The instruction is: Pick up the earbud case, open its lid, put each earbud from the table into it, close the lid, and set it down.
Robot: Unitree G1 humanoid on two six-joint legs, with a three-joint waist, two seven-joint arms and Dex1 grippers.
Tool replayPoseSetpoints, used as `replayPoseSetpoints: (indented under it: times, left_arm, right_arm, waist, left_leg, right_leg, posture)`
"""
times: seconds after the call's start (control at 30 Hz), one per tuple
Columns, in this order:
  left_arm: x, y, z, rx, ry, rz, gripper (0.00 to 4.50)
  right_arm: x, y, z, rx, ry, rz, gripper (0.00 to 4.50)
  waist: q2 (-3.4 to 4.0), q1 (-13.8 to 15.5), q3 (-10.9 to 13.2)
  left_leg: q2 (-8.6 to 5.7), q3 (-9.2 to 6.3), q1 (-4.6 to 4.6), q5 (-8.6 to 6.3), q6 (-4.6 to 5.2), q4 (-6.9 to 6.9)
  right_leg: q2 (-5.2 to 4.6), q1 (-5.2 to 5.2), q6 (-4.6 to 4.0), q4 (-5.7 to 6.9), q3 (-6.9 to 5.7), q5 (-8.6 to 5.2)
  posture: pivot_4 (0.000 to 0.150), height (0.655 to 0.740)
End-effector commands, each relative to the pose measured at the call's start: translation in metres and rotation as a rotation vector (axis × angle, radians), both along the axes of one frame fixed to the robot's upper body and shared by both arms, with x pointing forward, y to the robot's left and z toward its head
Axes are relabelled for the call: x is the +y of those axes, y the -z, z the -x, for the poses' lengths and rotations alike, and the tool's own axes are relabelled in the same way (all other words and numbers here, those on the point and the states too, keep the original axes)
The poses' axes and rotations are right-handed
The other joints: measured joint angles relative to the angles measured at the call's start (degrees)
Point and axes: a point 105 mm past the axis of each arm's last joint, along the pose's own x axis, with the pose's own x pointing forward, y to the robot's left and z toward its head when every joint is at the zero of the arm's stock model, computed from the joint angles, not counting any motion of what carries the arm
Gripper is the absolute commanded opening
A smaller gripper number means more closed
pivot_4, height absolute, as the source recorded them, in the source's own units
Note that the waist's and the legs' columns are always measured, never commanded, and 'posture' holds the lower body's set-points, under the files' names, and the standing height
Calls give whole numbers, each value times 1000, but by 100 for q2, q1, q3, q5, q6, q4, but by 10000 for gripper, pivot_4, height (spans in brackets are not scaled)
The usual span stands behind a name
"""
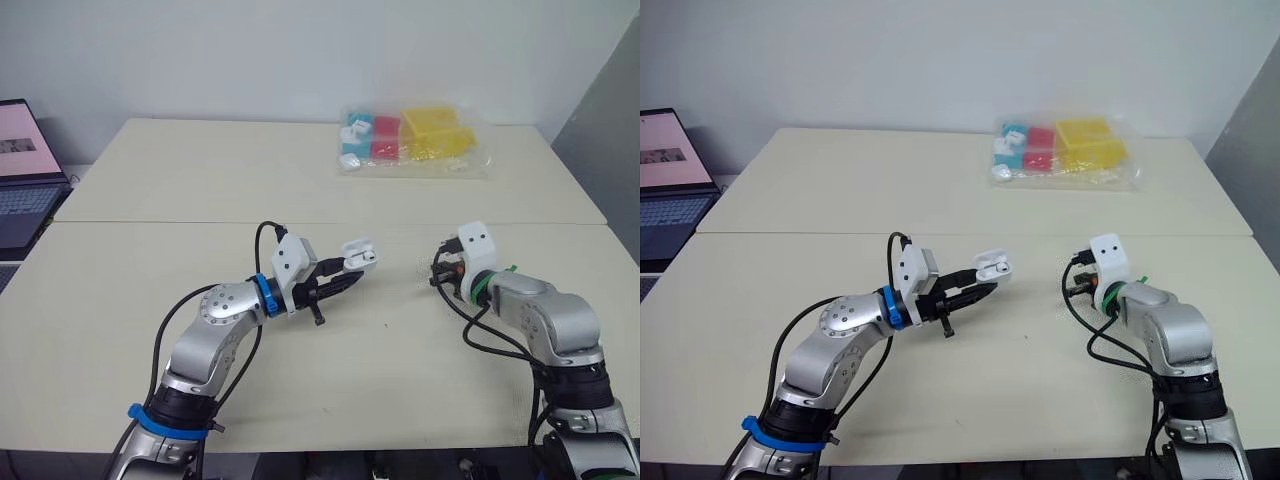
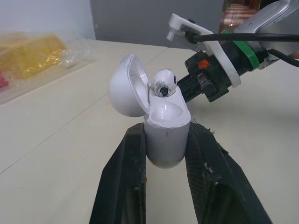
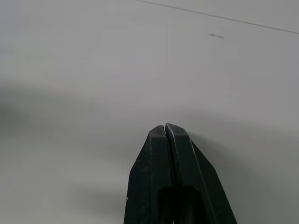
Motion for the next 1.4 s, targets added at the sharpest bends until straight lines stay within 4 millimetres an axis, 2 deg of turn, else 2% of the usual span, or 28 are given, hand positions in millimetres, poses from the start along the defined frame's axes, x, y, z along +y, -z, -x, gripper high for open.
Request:
replayPoseSetpoints:
  times: [0.03,0.2,0.27,0.33,0.47,0.63,0.93,1.13,1.3,1.4]
  left_arm:
    - [-1,-12,4,-57,14,16,7745]
    - [-1,-12,3,-58,14,14,7745]
    - [-1,-12,3,-59,14,13,7745]
    - [-1,-12,4,-57,16,10,7745]
    - [-1,-11,4,-53,19,7,7745]
    - [-2,-10,4,-52,27,3,7745]
    - [-1,-10,4,-53,32,-4,7745]
    - [-1,-9,4,-52,33,-8,7745]
    - [-1,-9,4,-52,32,-10,7745]
    - [-1,-9,5,-52,30,-11,7745]
  right_arm:
    - [11,-29,5,-141,-104,7,0]
    - [-2,-35,-1,-175,-3,34,0]
    - [-10,-34,-4,-181,67,52,3555]
    - [-14,-30,0,-172,145,66,9065]
    - [-9,-16,12,-137,243,58,23253]
    - [-3,-11,12,-134,322,5,42170]
    - [-8,8,6,-74,429,-6,42643]
    - [1,21,7,-40,398,-7,42643]
    - [8,20,10,-40,358,-21,42643]
    - [1,19,12,-50,358,8,42643]
  waist:
    - [0,-8,0]
    - [0,-6,0]
    - [0,-6,0]
    - [0,-5,0]
    - [0,-3,0]
    - [1,-13,0]
    - [1,-13,0]
    - [1,-16,-1]
    - [2,-20,-1]
    - [2,-21,-1]
  left_leg:
    - [0,0,0,0,0,0]
    - [-1,2,0,0,0,2]
    - [-1,2,0,0,0,1]
    - [0,1,0,0,0,1]
    - [1,0,-2,0,0,-2]
    - [1,2,0,0,-1,2]
    - [0,3,-2,0,0,0]
    - [0,3,0,0,0,0]
    - [1,3,2,0,0,1]
    - [1,3,1,0,0,1]
  right_leg:
    - [0,-1,0,0,0,0]
    - [-1,0,0,0,2,0]
    - [-1,0,0,2,2,0]
    - [-1,0,0,2,1,0]
    - [-1,-1,0,0,2,0]
    - [-3,-4,0,7,6,0]
    - [-2,-4,2,2,5,2]
    - [-2,-4,2,4,4,2]
    - [-1,-4,2,6,5,2]
    - [-1,-4,2,6,5,2]
  posture:
    - [1500,7358]
    - [1500,7358]
    - [1500,7358]
    - [1500,7358]
    - [1500,7358]
    - [1500,7358]
    - [1500,7358]
    - [1500,7358]
    - [1500,7358]
    - [1500,7358]
